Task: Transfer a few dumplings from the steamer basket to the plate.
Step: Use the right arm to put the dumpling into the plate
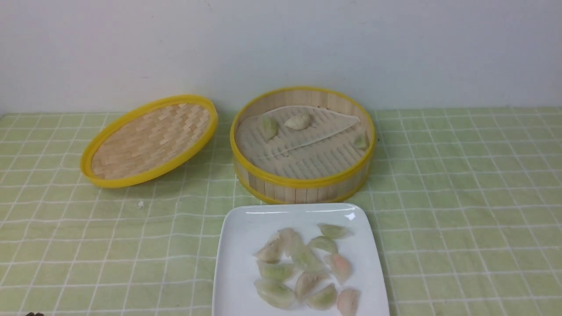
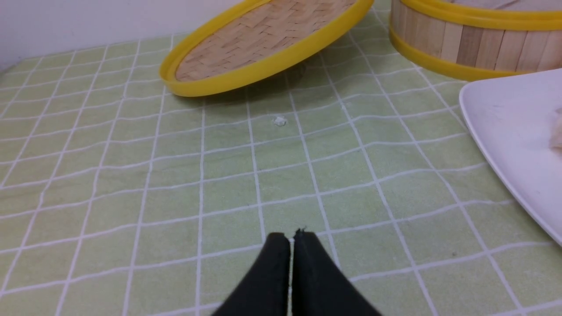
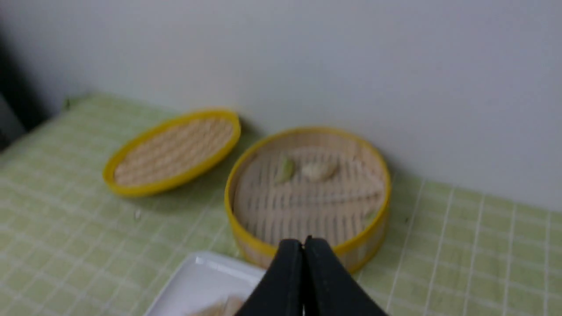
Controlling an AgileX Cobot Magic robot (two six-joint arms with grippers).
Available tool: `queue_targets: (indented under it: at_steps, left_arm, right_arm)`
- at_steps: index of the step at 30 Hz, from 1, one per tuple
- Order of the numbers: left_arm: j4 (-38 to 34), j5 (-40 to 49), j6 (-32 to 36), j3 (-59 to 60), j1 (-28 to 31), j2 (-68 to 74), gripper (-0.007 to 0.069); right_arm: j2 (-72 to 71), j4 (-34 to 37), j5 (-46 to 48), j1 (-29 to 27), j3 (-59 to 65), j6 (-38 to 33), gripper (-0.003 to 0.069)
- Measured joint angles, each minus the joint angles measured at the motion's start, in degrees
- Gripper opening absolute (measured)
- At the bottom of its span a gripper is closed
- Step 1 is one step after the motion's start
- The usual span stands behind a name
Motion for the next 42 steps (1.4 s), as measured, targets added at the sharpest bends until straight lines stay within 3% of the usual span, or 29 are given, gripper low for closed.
queue_targets:
  at_steps: [6,14,31,35,42]
  left_arm:
    - [0.0,0.0,0.0,0.0,0.0,0.0,-0.0006]
    - [0.0,0.0,0.0,0.0,0.0,0.0,-0.0006]
    - [0.0,0.0,0.0,0.0,0.0,0.0,-0.0006]
    - [0.0,0.0,0.0,0.0,0.0,0.0,-0.0006]
    - [0.0,0.0,0.0,0.0,0.0,0.0,-0.0006]
  right_arm:
    - [-25.5,-6.7,-13.7,0.0,20.7,8.8,-0.0013]
    - [-40.7,-12.3,-19.2,0.0,35.5,16.5,-0.0013]
    - [-41.5,-11.4,-21.1,0.0,40.0,18.3,-0.0013]
    - [-41.5,-9.4,-23.2,0.0,40.7,14.3,-0.0013]
    - [-41.5,4.6,-26.7,0.0,42.0,-7.6,-0.0013]
